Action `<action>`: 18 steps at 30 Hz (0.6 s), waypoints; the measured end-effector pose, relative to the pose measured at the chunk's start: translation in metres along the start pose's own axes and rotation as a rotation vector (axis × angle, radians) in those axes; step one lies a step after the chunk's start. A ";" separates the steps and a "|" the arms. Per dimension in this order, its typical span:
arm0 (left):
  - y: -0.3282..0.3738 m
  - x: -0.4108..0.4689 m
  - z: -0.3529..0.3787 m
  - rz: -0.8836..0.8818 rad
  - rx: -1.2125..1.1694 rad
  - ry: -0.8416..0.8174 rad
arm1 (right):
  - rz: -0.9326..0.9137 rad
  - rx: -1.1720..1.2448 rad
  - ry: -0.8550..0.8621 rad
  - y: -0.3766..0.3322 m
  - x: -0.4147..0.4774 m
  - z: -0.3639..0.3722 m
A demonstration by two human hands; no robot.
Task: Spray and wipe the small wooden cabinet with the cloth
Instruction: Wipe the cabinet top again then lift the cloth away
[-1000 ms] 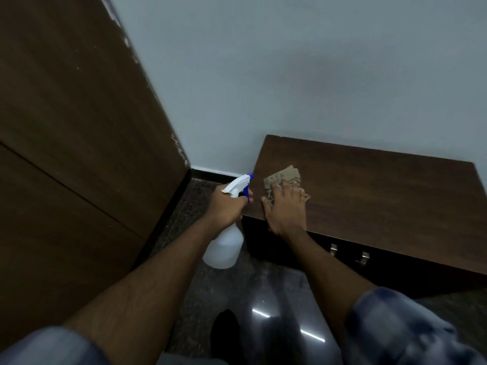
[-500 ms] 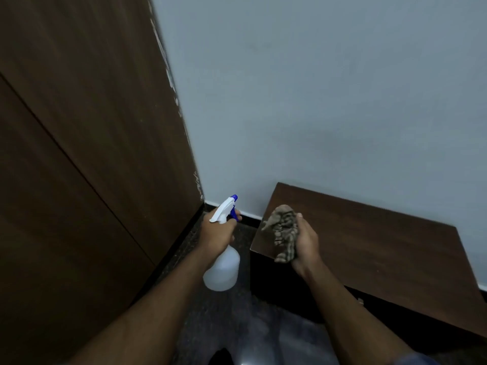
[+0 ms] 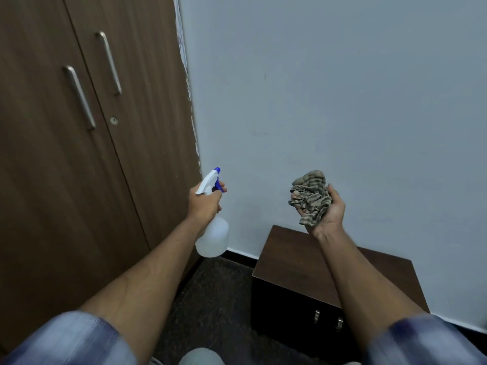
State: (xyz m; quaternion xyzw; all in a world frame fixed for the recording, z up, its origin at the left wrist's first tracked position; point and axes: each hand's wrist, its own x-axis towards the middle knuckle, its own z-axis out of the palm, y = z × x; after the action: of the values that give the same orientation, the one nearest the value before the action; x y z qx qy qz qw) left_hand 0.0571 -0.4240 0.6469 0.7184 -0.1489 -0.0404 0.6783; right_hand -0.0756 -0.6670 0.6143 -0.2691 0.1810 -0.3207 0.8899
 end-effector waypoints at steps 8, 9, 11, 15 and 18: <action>0.041 -0.035 -0.036 0.061 0.002 0.139 | 0.048 0.089 -0.133 -0.015 -0.034 0.048; 0.044 -0.039 -0.040 0.068 0.008 0.154 | 0.055 0.086 -0.139 -0.014 -0.037 0.052; 0.047 -0.047 -0.046 0.078 0.025 0.188 | 0.075 0.081 -0.163 -0.009 -0.040 0.059; 0.038 -0.062 -0.065 0.095 0.063 0.259 | 0.166 0.082 -0.231 0.022 -0.050 0.073; 0.030 -0.072 -0.089 0.104 0.096 0.349 | 0.269 0.068 -0.249 0.056 -0.052 0.082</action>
State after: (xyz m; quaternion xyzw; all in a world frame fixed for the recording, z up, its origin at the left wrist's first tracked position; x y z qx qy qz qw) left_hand 0.0067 -0.3199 0.6734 0.7374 -0.0676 0.1271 0.6599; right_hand -0.0463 -0.5659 0.6531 -0.2497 0.0927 -0.1687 0.9490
